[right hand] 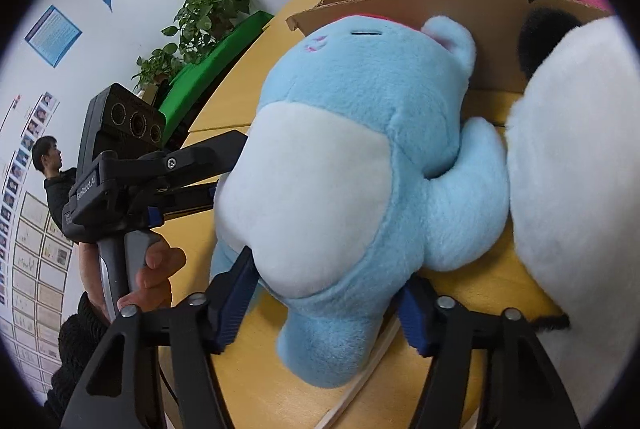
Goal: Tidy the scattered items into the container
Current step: 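Close both grippers on the blue cat and lift it over the box, then lower the blue cat beside the pink bear and open both grippers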
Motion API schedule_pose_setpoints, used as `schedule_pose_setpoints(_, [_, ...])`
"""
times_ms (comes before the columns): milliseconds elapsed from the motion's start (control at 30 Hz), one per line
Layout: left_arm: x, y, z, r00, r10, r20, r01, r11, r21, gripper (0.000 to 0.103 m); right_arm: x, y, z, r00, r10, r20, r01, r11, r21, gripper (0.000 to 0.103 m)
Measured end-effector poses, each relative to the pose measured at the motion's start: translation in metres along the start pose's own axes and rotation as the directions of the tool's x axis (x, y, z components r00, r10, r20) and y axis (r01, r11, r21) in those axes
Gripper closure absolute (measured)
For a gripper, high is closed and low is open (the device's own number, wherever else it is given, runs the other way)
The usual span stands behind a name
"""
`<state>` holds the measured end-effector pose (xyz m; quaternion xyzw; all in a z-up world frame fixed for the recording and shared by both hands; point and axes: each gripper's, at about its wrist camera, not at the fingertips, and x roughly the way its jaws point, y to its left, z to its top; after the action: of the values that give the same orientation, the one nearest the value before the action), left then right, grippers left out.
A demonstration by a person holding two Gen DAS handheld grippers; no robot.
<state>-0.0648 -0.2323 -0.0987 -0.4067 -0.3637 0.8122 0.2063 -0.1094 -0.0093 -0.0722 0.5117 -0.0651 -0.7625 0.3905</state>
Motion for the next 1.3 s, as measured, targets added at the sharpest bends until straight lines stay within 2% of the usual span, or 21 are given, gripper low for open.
schedule_pose_setpoints(133, [-0.006, -0.025, -0.003, 1.0, -0.003, 0.026, 0.002, 0.999, 0.047, 0.04, -0.004, 0.008, -0.002, 1.0, -0.017, 0.023, 0.018, 0.999, -0.052, 0.052])
schedule_pose_setpoints(300, [-0.042, -0.082, 0.018, 0.992, -0.001, 0.124, -0.022, 0.983, 0.182, 0.041, -0.042, 0.033, -0.001, 0.991, -0.004, 0.134, 0.022, 0.991, -0.134, 0.054])
schedule_pose_setpoints(400, [-0.056, -0.115, 0.048, 0.987, -0.02, 0.162, -0.024, 0.965, 0.262, 0.041, -0.078, 0.048, 0.018, 0.973, 0.01, 0.232, 0.032, 0.984, -0.177, 0.054])
schedule_pose_setpoints(500, [-0.052, -0.139, 0.093, 0.983, -0.016, 0.181, -0.043, 0.946, 0.321, 0.041, -0.104, 0.051, 0.053, 0.955, 0.004, 0.295, 0.061, 0.976, -0.209, 0.054])
schedule_pose_setpoints(567, [-0.042, -0.147, 0.127, 0.984, -0.013, 0.18, -0.05, 0.94, 0.337, 0.041, -0.113, 0.046, 0.08, 0.948, -0.022, 0.319, 0.095, 0.971, -0.218, 0.054])
schedule_pose_setpoints(667, [-0.025, -0.145, 0.168, 0.986, 0.004, 0.17, -0.058, 0.947, 0.317, 0.041, -0.115, 0.031, 0.126, 0.948, -0.054, 0.314, 0.125, 0.97, -0.208, 0.054])
schedule_pose_setpoints(767, [0.013, -0.128, 0.208, 0.99, 0.059, 0.131, -0.093, 0.958, 0.272, 0.041, -0.099, 0.003, 0.169, 0.962, -0.085, 0.258, 0.135, 0.973, -0.185, 0.054])
schedule_pose_setpoints(867, [0.049, -0.1, 0.229, 0.989, 0.126, 0.078, -0.141, 0.966, 0.216, 0.041, -0.069, -0.029, 0.196, 0.98, -0.11, 0.168, 0.132, 0.983, -0.128, 0.054])
schedule_pose_setpoints(1033, [0.097, -0.04, 0.234, 0.965, 0.26, -0.045, -0.254, 0.961, 0.109, 0.041, -0.007, -0.073, 0.204, 0.992, -0.121, -0.015, 0.121, 0.992, -0.031, 0.054])
schedule_pose_setpoints(1100, [0.101, -0.03, 0.224, 0.961, 0.272, -0.059, -0.263, 0.957, 0.126, 0.042, 0.018, -0.083, 0.201, 0.987, -0.111, -0.117, 0.113, 0.994, 0.005, 0.053])
schedule_pose_setpoints(1167, [0.1, -0.033, 0.219, 0.952, 0.301, -0.057, -0.288, 0.944, 0.162, 0.041, 0.032, -0.087, 0.198, 0.978, -0.109, -0.177, 0.113, 0.994, 0.012, 0.051])
schedule_pose_setpoints(1233, [0.098, -0.037, 0.216, 0.94, 0.338, -0.058, -0.323, 0.93, 0.177, 0.037, 0.039, -0.087, 0.194, 0.97, -0.108, -0.219, 0.112, 0.994, 0.006, 0.045])
schedule_pose_setpoints(1300, [0.096, -0.043, 0.213, 0.931, 0.363, -0.046, -0.348, 0.918, 0.191, 0.036, 0.044, -0.08, 0.187, 0.957, -0.138, -0.254, 0.138, 0.99, -0.017, 0.034])
